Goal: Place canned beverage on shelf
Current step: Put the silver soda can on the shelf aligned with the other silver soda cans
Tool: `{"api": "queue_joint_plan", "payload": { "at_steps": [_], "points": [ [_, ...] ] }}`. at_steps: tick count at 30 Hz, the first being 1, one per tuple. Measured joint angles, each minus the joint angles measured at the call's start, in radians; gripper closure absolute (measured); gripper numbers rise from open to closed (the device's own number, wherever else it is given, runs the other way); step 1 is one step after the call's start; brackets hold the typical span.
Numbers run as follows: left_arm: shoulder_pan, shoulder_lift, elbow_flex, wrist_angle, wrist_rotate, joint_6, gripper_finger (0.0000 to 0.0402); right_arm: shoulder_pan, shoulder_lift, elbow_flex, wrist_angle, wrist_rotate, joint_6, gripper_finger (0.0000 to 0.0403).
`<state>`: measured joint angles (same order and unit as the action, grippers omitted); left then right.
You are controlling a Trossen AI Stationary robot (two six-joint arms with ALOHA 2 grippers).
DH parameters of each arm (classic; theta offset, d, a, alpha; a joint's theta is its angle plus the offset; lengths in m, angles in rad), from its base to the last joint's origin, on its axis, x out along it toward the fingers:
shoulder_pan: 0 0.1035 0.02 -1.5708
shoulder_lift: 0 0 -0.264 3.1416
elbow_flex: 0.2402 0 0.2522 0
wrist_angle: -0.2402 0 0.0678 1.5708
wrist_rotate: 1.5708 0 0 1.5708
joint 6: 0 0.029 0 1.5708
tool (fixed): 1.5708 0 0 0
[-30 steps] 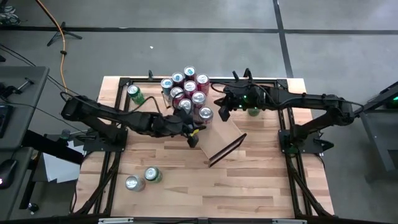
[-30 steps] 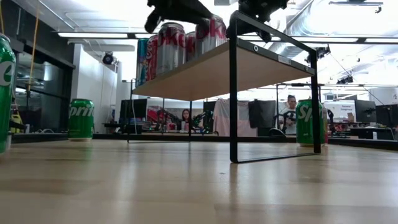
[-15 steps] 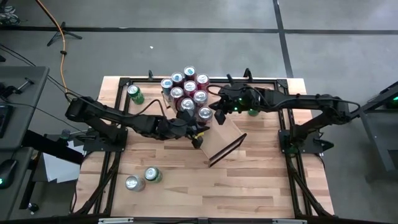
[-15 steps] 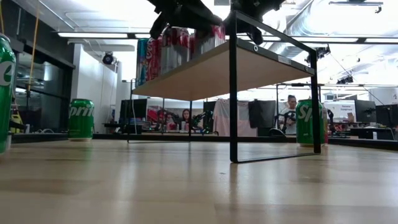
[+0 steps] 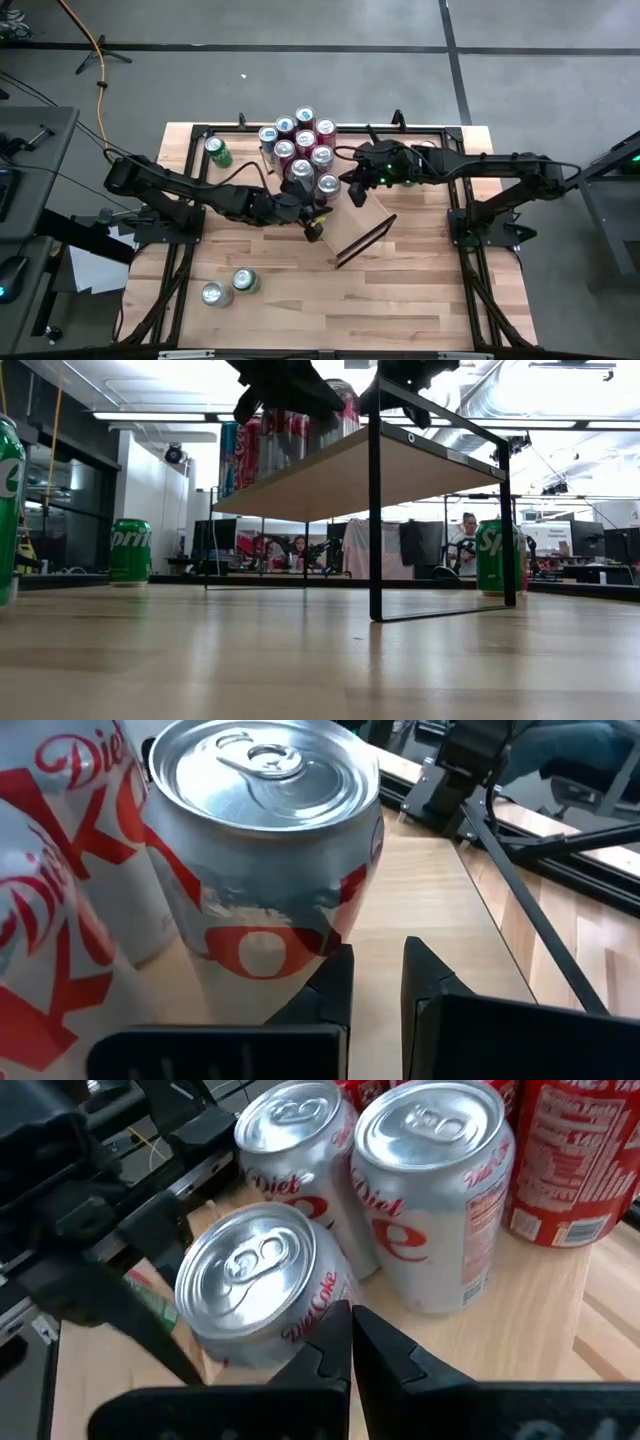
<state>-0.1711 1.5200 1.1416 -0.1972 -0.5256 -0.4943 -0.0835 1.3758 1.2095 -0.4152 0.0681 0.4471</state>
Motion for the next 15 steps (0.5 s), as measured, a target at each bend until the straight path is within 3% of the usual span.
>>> {"api": "queue_joint_plan", "payload": {
  "at_steps": [15],
  "points": [
    [0.006,-0.003,0.000,-0.065,-0.056,0.000,0.0401,0.108,-0.056,0.000,-0.105,-0.019,0.052,0.0403]
  ]
}}
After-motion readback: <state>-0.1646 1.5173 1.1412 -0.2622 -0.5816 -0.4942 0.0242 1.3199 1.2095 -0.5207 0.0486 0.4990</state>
